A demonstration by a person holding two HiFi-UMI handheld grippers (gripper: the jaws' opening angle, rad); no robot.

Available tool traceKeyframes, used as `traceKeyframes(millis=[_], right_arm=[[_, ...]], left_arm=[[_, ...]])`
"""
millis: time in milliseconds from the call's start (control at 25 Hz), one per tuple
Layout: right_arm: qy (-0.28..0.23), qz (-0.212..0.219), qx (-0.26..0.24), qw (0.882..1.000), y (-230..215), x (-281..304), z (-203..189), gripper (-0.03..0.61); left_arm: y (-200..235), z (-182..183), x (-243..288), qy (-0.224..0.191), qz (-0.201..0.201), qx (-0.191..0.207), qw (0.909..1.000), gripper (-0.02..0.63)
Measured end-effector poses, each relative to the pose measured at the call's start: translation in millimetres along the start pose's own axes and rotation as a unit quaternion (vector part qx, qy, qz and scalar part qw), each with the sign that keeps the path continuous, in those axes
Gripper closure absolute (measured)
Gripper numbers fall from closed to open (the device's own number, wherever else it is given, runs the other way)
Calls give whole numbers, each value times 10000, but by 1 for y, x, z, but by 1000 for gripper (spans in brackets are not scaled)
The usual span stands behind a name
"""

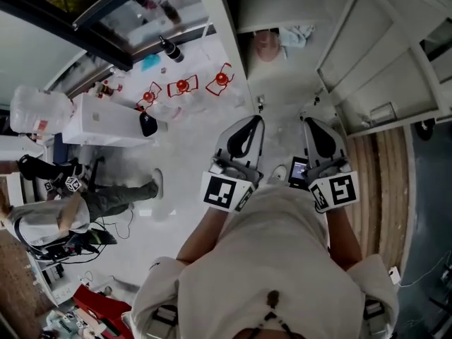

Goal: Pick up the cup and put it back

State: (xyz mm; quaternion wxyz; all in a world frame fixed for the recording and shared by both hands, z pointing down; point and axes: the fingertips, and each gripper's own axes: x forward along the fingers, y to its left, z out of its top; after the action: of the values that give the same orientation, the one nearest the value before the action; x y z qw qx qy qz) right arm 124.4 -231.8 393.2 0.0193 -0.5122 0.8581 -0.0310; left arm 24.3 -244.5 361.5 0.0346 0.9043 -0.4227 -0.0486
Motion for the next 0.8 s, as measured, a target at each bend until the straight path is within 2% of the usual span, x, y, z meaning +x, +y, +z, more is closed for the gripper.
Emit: traceKeyframes(millis=[360, 800], right_arm=[[32, -605, 211, 9979, 73, -24, -6, 554], [-83, -908, 177, 9957, 196, -42, -10, 554]], left_arm=[[14, -5, -79, 107, -466, -131, 9988, 604], [46, -1, -183, 41, -723, -276, 9970, 604]])
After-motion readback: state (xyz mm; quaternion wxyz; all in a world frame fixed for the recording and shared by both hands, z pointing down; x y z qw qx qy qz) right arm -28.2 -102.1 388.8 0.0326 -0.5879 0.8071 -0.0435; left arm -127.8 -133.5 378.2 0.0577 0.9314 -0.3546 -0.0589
